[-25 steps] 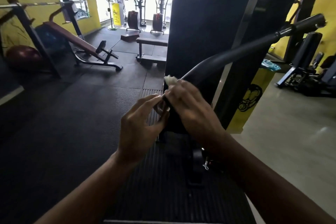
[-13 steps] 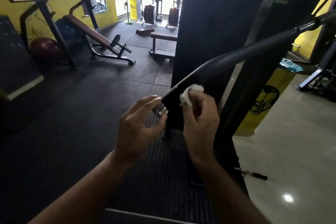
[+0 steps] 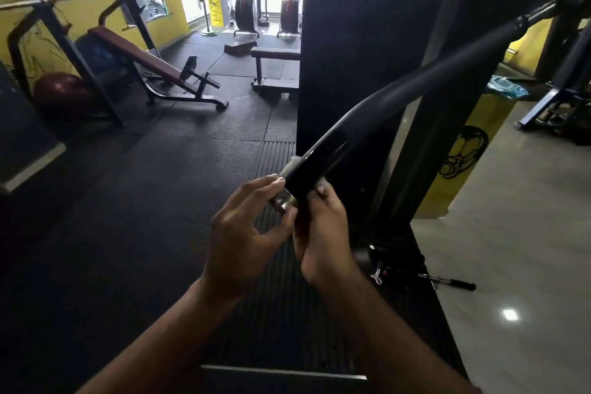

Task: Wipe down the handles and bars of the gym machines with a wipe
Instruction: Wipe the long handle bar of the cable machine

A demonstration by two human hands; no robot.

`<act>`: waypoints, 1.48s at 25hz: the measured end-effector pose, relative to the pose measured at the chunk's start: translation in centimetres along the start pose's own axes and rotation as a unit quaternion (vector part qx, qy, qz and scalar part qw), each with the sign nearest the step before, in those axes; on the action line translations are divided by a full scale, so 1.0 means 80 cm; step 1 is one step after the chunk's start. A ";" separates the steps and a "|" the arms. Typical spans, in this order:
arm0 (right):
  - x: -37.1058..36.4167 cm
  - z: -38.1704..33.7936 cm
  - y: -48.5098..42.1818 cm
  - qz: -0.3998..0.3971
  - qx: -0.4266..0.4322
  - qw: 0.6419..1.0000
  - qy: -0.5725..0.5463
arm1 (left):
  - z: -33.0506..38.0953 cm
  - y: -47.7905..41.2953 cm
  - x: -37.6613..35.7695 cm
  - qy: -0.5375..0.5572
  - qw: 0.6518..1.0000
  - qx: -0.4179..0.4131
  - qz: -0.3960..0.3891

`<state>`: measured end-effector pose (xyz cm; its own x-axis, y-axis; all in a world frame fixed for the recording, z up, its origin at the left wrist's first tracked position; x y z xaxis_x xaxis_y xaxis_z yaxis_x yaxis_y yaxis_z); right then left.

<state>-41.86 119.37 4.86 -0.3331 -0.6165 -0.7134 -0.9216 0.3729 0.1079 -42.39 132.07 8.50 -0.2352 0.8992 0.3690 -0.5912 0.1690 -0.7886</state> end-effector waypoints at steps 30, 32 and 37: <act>-0.133 -0.116 -0.032 -0.238 0.229 0.127 0.935 | -0.033 0.015 -0.025 0.060 0.996 -0.048 -0.039; -0.129 -0.118 -0.036 -0.244 0.213 0.125 0.938 | -0.034 0.015 -0.027 0.073 0.996 -0.020 -0.048; -0.118 -0.126 -0.027 -0.221 0.227 0.176 0.932 | -0.033 0.010 -0.031 0.113 0.985 0.078 -0.108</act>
<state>-38.76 117.42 18.33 -0.1262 0.3469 0.9294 -0.9696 -0.2410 -0.0417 -40.22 131.02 5.65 0.0760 0.9185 0.3881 -0.7242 0.3184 -0.6117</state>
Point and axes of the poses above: each hand's wrist, its own y-axis away from the middle knuckle, its own x-axis out of the back of the hand, z = x × y, the point moved 5 cm from there along -y, towards the middle knuckle, and after that the axes turned 1 degree about y, right-handed, at the moved point
